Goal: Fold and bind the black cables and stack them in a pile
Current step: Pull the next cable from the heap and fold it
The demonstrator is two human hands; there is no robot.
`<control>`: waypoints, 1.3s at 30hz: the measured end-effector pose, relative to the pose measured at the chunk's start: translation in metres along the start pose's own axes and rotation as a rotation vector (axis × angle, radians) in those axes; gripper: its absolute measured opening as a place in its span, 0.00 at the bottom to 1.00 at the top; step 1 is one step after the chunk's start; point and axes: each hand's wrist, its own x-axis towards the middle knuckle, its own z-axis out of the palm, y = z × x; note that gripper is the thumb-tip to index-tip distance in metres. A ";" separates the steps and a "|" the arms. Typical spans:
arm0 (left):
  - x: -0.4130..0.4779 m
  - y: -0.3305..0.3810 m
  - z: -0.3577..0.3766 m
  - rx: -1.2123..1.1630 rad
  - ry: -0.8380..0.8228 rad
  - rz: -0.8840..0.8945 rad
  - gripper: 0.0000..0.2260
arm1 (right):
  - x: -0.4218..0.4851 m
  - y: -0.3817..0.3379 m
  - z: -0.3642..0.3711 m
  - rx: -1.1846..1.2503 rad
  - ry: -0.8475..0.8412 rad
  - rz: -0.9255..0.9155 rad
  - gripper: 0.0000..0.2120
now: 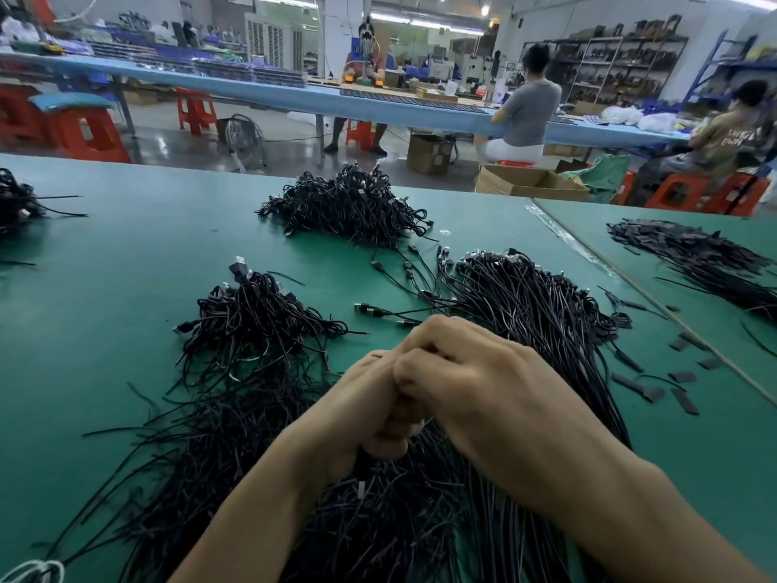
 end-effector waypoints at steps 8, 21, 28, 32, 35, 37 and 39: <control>0.000 0.006 -0.001 -0.007 -0.304 -0.026 0.19 | -0.005 0.029 0.008 0.398 0.085 0.221 0.05; -0.004 0.001 0.006 0.357 -0.319 -0.027 0.08 | -0.012 0.024 0.010 0.331 -0.090 0.183 0.15; 0.000 -0.004 0.003 0.328 -0.242 -0.046 0.07 | -0.011 0.011 0.013 0.257 -0.081 0.163 0.10; 0.002 -0.005 0.002 0.328 -0.194 -0.036 0.07 | -0.008 0.010 0.010 0.199 -0.117 0.090 0.06; 0.005 -0.008 0.002 0.367 -0.177 -0.026 0.07 | -0.006 0.012 0.005 0.163 -0.160 0.056 0.03; 0.006 -0.009 0.002 0.370 -0.180 -0.033 0.13 | -0.005 0.012 0.003 0.129 -0.175 0.037 0.03; 0.006 -0.008 0.003 0.378 -0.169 -0.043 0.16 | -0.004 0.012 0.005 0.089 -0.183 0.019 0.03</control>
